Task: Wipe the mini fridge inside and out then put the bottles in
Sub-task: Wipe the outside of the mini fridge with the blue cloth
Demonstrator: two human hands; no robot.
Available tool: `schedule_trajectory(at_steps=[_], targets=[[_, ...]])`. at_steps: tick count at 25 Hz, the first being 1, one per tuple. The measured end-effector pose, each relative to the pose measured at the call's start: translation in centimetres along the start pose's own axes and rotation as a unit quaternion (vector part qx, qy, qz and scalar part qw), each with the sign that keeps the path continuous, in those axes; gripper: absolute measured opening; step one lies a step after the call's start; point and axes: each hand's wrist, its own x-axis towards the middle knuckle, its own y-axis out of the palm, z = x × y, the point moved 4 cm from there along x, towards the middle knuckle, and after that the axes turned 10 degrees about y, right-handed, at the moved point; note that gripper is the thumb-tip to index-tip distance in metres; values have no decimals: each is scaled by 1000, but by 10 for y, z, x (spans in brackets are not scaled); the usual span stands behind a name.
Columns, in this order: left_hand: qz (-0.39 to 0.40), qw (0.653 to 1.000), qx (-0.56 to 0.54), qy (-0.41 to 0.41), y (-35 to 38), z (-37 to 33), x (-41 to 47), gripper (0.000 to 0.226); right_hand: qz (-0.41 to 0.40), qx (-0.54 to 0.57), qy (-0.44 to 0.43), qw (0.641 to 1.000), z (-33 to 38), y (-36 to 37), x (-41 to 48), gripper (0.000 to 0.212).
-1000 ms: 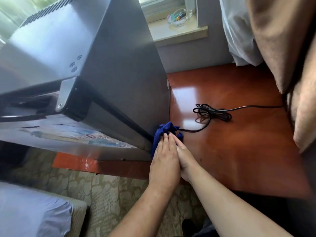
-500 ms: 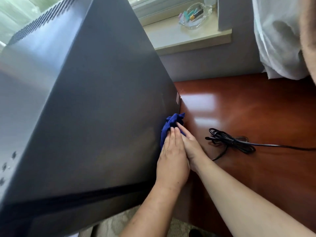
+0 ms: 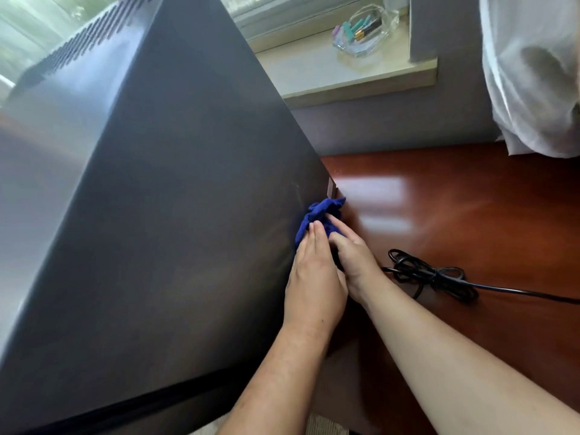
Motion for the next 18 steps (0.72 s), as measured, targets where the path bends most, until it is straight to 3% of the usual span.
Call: schedule_trajectory(at_steps=[12,15,18], targets=[[-245,964,-16,98,-177,-57,-35,81,143,-33,-196,970,144,157,-141,38],[-317,942,-26,106,-218,-65,-53,85,199,-53,-229,951,158,190,-189,43],[-329,938,-31,108,-234,-67,-68,90,201,-106,-247,942,157,203,-217,43]])
